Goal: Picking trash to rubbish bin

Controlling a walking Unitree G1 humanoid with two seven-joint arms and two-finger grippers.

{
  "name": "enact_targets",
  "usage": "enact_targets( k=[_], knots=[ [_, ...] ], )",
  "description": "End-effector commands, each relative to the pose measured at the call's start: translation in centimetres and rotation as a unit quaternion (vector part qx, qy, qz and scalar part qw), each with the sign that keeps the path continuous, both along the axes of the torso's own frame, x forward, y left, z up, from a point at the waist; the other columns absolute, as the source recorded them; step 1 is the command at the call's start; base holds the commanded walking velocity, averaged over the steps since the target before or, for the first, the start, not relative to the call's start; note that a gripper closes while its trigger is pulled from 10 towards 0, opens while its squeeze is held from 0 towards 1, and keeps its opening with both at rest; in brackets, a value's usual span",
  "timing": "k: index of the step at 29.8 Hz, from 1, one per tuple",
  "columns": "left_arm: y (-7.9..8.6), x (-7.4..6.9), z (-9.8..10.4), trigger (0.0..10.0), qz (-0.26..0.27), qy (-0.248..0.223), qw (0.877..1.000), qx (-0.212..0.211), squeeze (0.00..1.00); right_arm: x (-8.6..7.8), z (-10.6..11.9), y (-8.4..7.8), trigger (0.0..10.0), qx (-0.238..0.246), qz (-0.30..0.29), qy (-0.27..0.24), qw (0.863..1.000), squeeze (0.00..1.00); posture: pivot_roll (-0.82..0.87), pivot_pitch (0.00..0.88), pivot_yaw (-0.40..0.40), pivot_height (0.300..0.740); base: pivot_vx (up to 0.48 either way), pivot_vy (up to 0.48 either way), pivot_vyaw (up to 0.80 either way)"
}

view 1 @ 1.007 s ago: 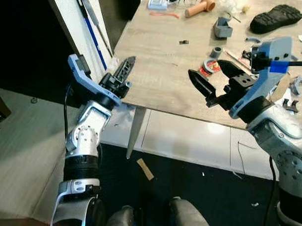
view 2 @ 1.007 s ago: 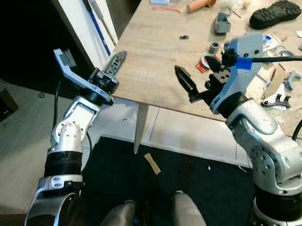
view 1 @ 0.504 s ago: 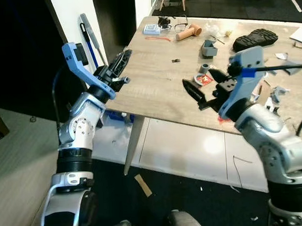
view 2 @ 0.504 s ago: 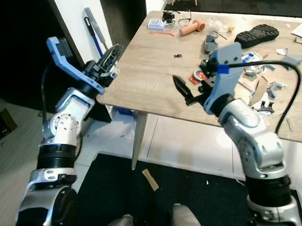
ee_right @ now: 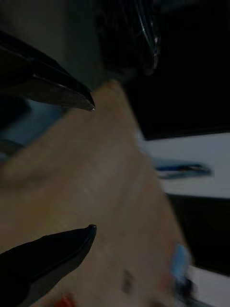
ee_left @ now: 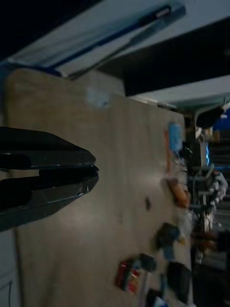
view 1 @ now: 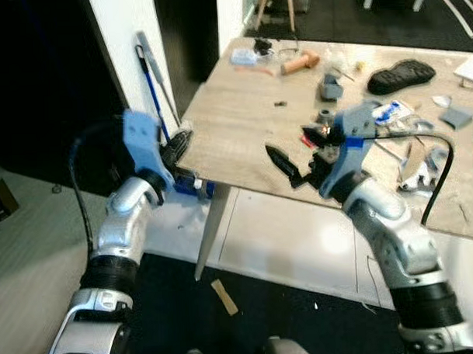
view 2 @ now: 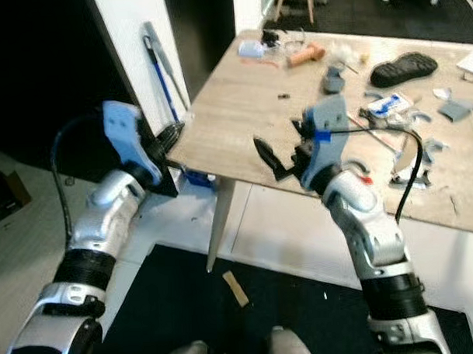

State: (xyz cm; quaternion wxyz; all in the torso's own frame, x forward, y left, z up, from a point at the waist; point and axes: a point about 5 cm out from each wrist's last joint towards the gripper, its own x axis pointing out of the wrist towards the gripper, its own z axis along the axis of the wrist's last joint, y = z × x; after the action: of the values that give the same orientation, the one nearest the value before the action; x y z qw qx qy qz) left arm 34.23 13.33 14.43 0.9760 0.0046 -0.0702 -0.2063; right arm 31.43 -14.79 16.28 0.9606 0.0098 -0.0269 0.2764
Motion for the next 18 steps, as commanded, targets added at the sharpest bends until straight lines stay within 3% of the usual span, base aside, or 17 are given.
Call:
enact_targets(
  k=[1, 8, 18],
  knots=[
    [-1.0, -0.4, -0.7, 10.0, 0.005, -0.005, 1.000, 0.008, 0.00, 0.3, -0.3, 0.5, 10.0, 0.008, 0.019, -0.005, 1.000, 0.00, -0.05, 0.000, -0.009, 0.740, 0.000, 0.000, 0.00],
    [0.0, -0.3, -1.6, 10.0, 0.037, 0.009, 0.999, -0.015, 0.00, 0.0, -0.7, 0.3, 10.0, 0.005, 0.028, -0.014, 0.999, 0.00, -0.09, 0.000, 0.005, 0.740, 0.000, 0.000, 0.00],
    [-1.5, -0.5, -1.7, 10.0, 0.016, 0.001, 0.999, -0.028, 0.00, 0.1, -0.8, 0.3, 10.0, -0.006, 0.048, -0.034, 0.998, 0.00, -0.12, 0.000, 0.018, 0.740, 0.000, 0.000, 0.00]
  ],
)
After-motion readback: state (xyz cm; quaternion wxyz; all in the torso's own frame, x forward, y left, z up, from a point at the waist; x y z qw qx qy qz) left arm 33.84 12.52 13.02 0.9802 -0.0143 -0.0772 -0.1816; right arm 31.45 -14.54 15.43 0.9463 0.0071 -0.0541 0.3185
